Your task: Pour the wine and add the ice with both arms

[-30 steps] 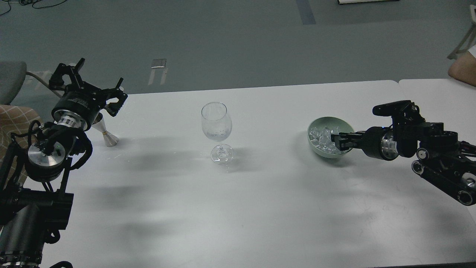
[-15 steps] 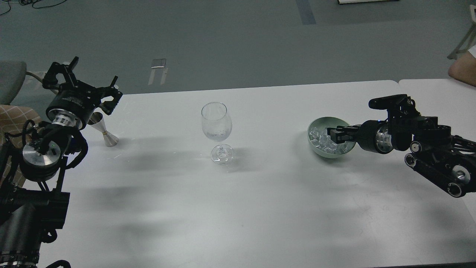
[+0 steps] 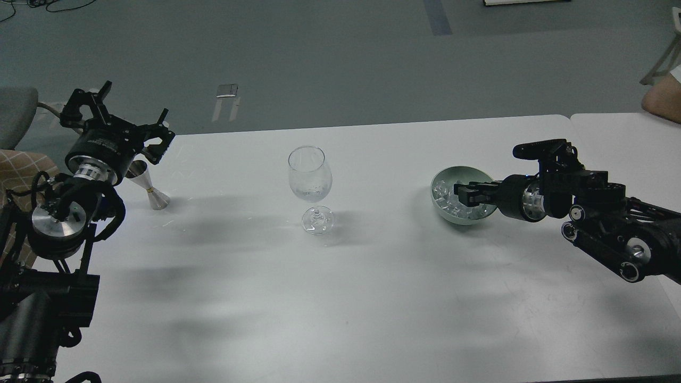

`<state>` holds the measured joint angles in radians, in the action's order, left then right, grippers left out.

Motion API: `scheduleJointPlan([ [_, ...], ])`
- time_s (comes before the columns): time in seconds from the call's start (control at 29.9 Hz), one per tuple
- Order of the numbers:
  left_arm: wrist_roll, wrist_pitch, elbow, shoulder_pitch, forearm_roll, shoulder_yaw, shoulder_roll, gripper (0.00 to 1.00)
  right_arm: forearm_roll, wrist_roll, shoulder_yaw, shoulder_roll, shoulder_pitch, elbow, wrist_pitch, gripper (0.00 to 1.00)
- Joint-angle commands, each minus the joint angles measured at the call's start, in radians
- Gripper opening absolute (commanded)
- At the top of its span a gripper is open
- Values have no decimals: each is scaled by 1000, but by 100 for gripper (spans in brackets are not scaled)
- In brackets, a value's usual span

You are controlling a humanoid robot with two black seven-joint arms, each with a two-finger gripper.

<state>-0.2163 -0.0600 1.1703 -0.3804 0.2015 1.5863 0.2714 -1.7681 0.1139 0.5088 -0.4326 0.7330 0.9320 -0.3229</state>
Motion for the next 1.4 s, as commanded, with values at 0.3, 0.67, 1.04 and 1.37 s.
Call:
scheduleJointPlan([
  [0.3,-2,-15,-4,0,1,20,5,98,1,6,-6,15,-3,-18,8,47],
  [0.67,-2,-14,-4,-2,-33,20,22,98,3,6,-4,15,2,-13,4,38],
  [1.04,-2,-15,-4,2,-34,34,22,98,4,9,-7,15,-7,-10,-1,34],
  [1.37,0,-15,-24,0,-34,34,22,98,12,15,-32,6,6,-7,-2,30],
])
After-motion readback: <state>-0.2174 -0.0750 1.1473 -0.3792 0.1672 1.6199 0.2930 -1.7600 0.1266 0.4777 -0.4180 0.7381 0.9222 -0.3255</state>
